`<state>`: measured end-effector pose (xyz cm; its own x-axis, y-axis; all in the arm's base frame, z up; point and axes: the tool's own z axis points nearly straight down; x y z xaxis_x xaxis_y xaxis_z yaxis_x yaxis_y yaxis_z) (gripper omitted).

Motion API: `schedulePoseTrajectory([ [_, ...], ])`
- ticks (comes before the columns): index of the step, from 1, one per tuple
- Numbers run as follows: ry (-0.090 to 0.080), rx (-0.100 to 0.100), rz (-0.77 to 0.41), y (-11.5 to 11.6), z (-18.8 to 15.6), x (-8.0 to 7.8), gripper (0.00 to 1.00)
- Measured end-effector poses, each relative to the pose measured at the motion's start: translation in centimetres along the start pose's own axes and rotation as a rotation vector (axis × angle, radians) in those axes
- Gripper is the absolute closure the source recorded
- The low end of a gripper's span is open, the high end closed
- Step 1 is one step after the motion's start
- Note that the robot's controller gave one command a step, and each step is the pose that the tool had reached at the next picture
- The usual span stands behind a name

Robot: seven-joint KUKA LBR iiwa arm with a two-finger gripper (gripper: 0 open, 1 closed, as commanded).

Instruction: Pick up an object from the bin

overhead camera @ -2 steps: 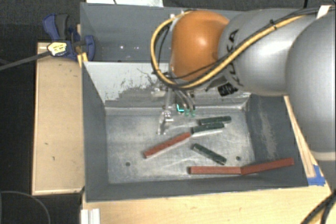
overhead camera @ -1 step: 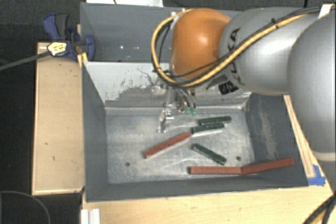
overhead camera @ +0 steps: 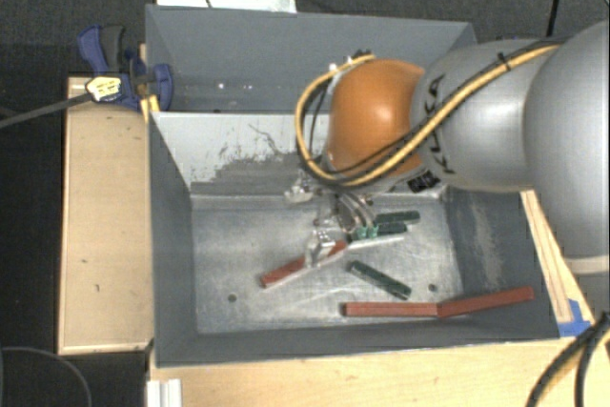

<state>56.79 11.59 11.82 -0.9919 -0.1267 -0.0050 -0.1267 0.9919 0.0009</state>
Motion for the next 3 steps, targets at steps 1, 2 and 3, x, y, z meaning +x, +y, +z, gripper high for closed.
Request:
schedulePoseTrajectory([
  [1, 0.009, 0.001, -0.034, -1.6, 0.5, 2.0, 0.0],
  [2, -0.001, 0.0, -0.062, -1.7, -0.9, 1.9, 0.0],
  [3, 0.001, 0.0, -0.222, -2.3, 4.5, 2.0, 0.0],
])
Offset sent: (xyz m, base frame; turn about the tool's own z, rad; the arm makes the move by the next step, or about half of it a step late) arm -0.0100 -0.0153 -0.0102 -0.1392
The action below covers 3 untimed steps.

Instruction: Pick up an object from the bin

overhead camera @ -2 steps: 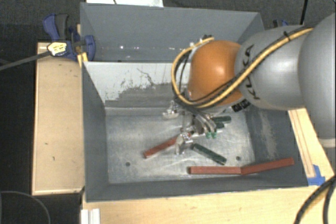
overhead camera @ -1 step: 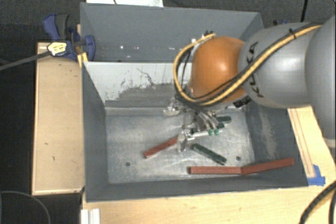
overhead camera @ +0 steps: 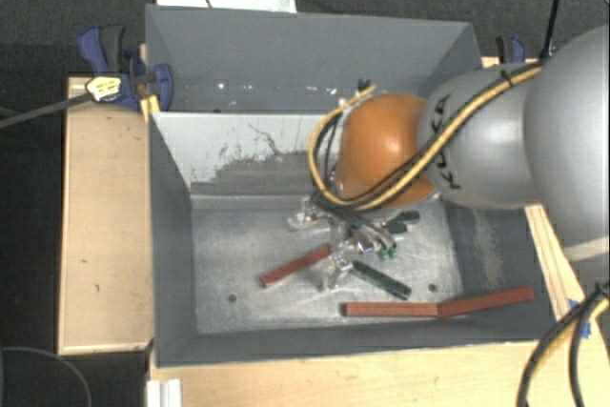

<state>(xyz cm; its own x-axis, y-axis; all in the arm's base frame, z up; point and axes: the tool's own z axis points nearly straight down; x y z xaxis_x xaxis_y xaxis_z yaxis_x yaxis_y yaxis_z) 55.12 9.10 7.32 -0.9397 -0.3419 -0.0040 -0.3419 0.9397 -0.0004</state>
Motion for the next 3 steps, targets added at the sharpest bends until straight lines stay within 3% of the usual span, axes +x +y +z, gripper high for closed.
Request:
schedulePoseTrajectory([
  [1, -0.034, 0.003, 0.005, -0.06, 0.2, -1.41, 1.0],
  [3, -0.025, 0.002, 0.007, -0.05, -0.2, -1.4, 1.0],
])
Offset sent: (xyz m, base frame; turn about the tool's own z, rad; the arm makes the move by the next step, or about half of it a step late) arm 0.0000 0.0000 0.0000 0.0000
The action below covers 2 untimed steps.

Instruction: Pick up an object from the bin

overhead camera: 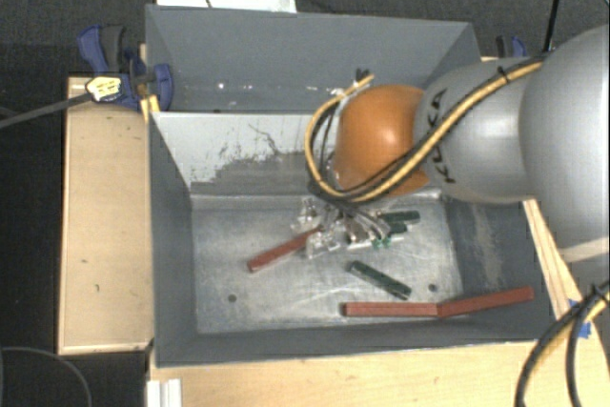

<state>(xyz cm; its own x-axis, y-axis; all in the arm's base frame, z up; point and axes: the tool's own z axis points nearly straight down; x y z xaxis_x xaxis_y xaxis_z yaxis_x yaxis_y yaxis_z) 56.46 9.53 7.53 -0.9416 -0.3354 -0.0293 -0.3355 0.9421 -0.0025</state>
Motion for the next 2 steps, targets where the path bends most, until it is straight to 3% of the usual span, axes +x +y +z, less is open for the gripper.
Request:
schedulePoseTrajectory([
  [1, 0.019, -0.002, 0.0, 0.02, -0.52, 0.26, 1.0],
  [2, 0.026, -0.003, 0.002, 0.03, -1.31, 0.29, 1.0],
])
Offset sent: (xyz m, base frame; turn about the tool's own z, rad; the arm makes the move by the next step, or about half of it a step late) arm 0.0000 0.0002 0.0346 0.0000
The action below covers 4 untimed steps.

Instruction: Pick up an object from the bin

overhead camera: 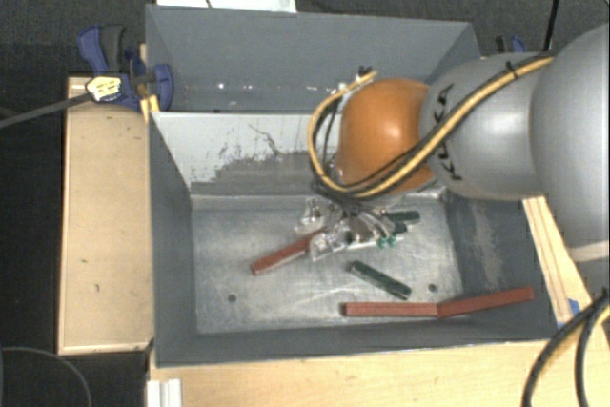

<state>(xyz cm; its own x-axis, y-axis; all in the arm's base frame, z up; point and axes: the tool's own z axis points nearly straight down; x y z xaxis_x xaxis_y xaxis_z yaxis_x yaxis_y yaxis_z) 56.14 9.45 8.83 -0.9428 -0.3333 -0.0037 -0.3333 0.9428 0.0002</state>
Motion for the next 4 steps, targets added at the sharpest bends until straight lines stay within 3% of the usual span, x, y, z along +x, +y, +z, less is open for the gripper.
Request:
schedulePoseTrajectory([
  [2, 0.009, -0.001, 0.002, 0.0, -2.4, 0.2, 1.0],
  [4, 0.002, 0.0, 0.003, 0.0, -6.4, 0.0, 1.0],
])
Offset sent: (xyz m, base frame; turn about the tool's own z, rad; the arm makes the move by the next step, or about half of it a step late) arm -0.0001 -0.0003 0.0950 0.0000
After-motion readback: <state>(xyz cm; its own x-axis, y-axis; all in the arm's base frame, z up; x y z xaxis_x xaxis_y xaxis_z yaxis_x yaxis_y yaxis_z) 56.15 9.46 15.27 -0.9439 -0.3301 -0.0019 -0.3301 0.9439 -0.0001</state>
